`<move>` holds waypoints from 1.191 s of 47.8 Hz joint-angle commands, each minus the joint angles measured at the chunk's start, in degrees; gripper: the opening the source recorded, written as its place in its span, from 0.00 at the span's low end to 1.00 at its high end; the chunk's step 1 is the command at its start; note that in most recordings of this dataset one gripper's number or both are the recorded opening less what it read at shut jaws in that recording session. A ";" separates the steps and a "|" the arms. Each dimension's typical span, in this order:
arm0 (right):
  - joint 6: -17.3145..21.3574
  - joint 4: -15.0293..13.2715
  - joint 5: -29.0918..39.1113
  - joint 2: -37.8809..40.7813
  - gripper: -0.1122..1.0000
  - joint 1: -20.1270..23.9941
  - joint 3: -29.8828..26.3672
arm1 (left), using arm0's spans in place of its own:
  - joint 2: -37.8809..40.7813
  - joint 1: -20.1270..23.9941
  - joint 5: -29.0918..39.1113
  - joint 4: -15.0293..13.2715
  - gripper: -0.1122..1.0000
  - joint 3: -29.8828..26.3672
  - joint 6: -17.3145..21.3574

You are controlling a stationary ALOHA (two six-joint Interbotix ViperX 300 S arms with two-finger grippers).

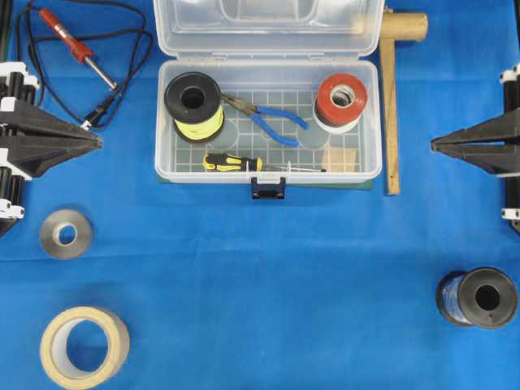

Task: Pick the nipper from the toolbox among several items.
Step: 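Move the right gripper over the blue-handled pliers in the toolbox, then lower the right gripper and close it on the pliers' blue handle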

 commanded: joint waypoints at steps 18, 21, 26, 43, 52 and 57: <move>0.62 0.26 20.57 19.34 0.10 -13.71 -18.72 | 0.18 0.70 1.49 -2.02 0.10 -0.70 0.18; 0.53 0.18 23.29 25.05 0.10 -13.97 -22.32 | 0.18 0.97 1.49 -2.02 0.10 -0.70 0.00; 0.44 0.09 27.42 34.37 0.11 -14.06 -27.86 | 0.18 1.32 1.58 -2.02 0.10 -0.62 -0.09; -0.18 -2.37 37.97 58.62 0.78 -14.41 -42.45 | 0.44 1.49 1.67 -2.11 0.10 -0.35 -0.26; -0.26 -2.99 37.00 66.71 0.70 -15.91 -45.00 | 0.70 1.41 1.67 -2.11 0.10 -0.09 -0.70; -0.35 -2.99 35.42 68.91 0.70 -16.44 -45.26 | 0.70 1.41 1.67 -2.11 0.10 0.26 -0.97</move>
